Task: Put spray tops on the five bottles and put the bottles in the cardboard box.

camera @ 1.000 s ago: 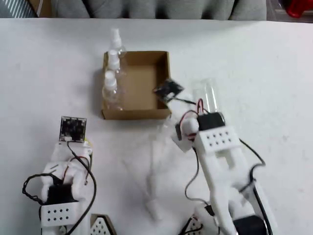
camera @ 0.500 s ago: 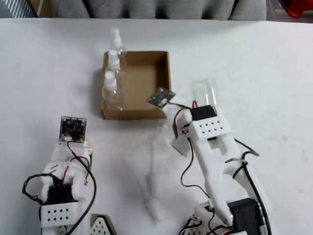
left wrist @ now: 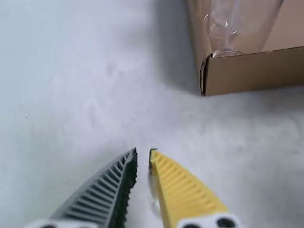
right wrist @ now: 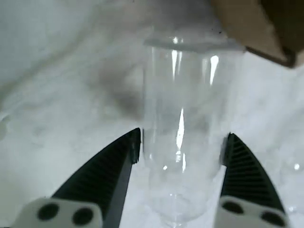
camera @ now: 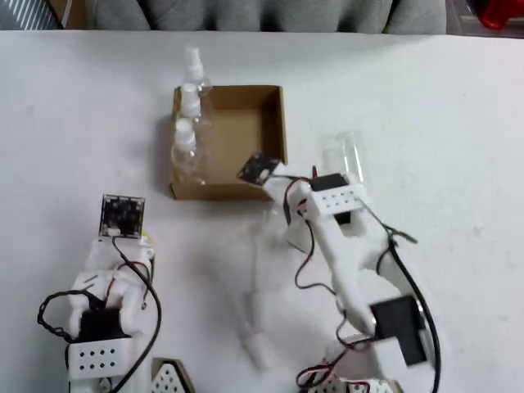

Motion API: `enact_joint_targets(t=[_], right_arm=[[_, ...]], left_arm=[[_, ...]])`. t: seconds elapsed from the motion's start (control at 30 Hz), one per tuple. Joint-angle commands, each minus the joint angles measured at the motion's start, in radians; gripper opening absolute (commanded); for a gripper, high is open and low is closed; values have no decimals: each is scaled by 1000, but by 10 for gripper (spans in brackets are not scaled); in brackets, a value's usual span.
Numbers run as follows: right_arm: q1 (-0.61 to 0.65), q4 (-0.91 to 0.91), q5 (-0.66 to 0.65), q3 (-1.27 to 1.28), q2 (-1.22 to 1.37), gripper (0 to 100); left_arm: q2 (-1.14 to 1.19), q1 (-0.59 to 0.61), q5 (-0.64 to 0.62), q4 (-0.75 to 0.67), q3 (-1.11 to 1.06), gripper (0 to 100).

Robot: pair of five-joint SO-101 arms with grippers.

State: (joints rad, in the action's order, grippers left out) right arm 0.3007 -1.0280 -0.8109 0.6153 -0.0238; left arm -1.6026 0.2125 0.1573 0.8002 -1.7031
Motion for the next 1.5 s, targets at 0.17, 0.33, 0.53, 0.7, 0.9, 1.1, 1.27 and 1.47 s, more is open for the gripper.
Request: enact_joint_targets(t=[0.17,0.33,0.53,0.7,0.9,1.1,1.27,1.47], right_arm=[[-62,-1,-52,-83,47,33],[-139,-133,-89,-117,-33,17],[-309,-361,-509,-130,-194,16],[-547,-447,-879,-126,-262,16],[-748,-443,-1143,-126,-163,16],[-812,-272,-1263,-130,33,17],[-817,-117,-1260,-130,111,68],[-812,-105,-1132,-144,88,291]], left_arm=[[-19,5,9,8,5,56],[-19,5,9,8,5,56],[-19,5,9,8,5,57],[-19,5,9,8,5,57],[-19,5,9,8,5,57],[-19,5,9,8,5,57],[-19,5,9,8,5,57],[-19,5,9,8,5,57]])
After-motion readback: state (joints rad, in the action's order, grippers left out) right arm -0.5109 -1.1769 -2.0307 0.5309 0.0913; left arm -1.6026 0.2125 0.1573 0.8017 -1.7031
